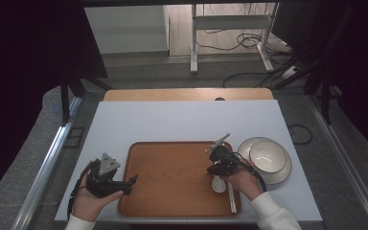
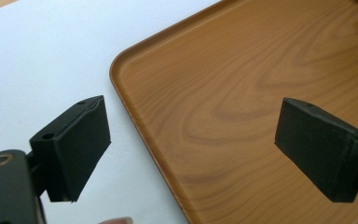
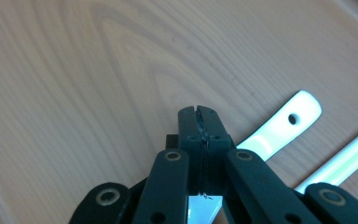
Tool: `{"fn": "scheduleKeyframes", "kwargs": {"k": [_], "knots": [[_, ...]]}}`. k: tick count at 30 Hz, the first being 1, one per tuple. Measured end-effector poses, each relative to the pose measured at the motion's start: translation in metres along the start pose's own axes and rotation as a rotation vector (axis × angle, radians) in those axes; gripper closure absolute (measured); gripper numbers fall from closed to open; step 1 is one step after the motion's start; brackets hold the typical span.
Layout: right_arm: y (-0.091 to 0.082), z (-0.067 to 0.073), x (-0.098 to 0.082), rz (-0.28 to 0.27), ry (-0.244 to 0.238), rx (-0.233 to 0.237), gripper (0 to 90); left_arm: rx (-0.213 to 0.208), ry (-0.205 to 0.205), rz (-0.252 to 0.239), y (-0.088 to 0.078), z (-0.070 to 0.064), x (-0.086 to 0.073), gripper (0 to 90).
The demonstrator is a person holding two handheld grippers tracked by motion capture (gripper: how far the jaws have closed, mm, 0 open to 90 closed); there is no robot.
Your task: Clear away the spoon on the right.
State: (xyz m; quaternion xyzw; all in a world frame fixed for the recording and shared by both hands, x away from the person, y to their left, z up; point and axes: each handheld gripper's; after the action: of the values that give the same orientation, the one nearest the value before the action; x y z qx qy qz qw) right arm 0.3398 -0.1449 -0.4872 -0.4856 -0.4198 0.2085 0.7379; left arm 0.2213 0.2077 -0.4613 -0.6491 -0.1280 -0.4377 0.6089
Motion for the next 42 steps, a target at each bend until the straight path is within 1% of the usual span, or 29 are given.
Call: {"fn": "scheduleKeyframes", "kwargs": {"k": [5,12,15,18,22,23,24,25,26,27,29,34,35,38,39,40,41,42], "knots": [[-0.013,0.001,0.001,-0.044,-0.024,0.014,89.5,0.001,0.0,-0.001,0.0,0.0,0.0,9.8],[-0.028,0.0,-0.001,-0.092,-0.022,0.027,89.5,0.003,-0.003,-0.002,-0.001,0.001,0.0,9.8],[-0.038,-0.001,-0.005,-0.119,-0.02,0.034,89.5,0.002,-0.002,-0.003,-0.001,0.002,0.0,9.8],[-0.052,-0.004,-0.015,-0.164,0.0,0.033,89.5,0.002,-0.017,-0.012,-0.001,0.003,0.0,9.8],[-0.07,-0.009,-0.031,-0.217,0.055,0.023,89.5,0.003,-0.019,-0.01,-0.002,0.005,-0.001,9.7],[-0.075,-0.011,-0.036,-0.232,0.078,0.018,89.5,0.003,-0.019,-0.01,-0.002,0.005,-0.001,9.8],[-0.08,-0.012,-0.04,-0.249,0.093,0.011,89.5,0.003,-0.019,-0.011,-0.002,0.005,-0.001,9.8],[-0.084,-0.013,-0.043,-0.265,0.104,0.006,89.5,0.0,-0.028,-0.018,-0.002,0.004,-0.001,9.8],[-0.088,-0.014,-0.047,-0.279,0.12,-0.003,89.5,-0.001,-0.026,-0.017,-0.002,0.005,-0.001,9.8],[-0.091,-0.014,-0.05,-0.288,0.127,-0.013,89.6,-0.002,-0.018,-0.012,-0.002,0.005,-0.001,9.8],[-0.098,-0.013,-0.06,-0.313,0.148,-0.031,89.6,-0.005,-0.018,-0.013,-0.002,0.005,-0.001,9.7],[-0.109,-0.016,-0.076,-0.344,0.185,-0.057,88.9,-0.009,-0.019,-0.016,-0.001,0.005,0.0,9.7],[-0.111,-0.017,-0.078,-0.349,0.187,-0.061,86.8,-0.01,-0.012,-0.012,-0.001,0.005,0.001,9.7],[-0.117,-0.022,-0.083,-0.357,0.202,-0.082,73.7,-0.01,-0.011,-0.015,-0.001,0.003,0.001,9.7],[-0.119,-0.023,-0.084,-0.362,0.209,-0.083,70.6,-0.011,-0.013,-0.016,0.0,0.002,0.001,9.7],[-0.121,-0.026,-0.086,-0.371,0.218,-0.086,66.9,-0.011,-0.013,-0.015,0.0,0.002,0.001,9.7],[-0.124,-0.028,-0.088,-0.379,0.231,-0.092,62.9,-0.01,-0.004,-0.008,0.0,0.003,0.001,9.7],[-0.125,-0.03,-0.09,-0.38,0.239,-0.098,59.9,-0.009,-0.006,-0.008,0.0,0.003,0.001,9.7]]}}
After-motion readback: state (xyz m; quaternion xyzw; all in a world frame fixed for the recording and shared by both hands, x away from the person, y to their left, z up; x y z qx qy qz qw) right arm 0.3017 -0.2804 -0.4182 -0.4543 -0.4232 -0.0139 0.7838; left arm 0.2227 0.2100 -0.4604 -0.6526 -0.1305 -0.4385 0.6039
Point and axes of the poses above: each handheld gripper's, and its own axes: y roughly forward along the jaws, x roughly out of its top, z roughly to its left, and after that the axes turned 5 degrees about x, right-handed
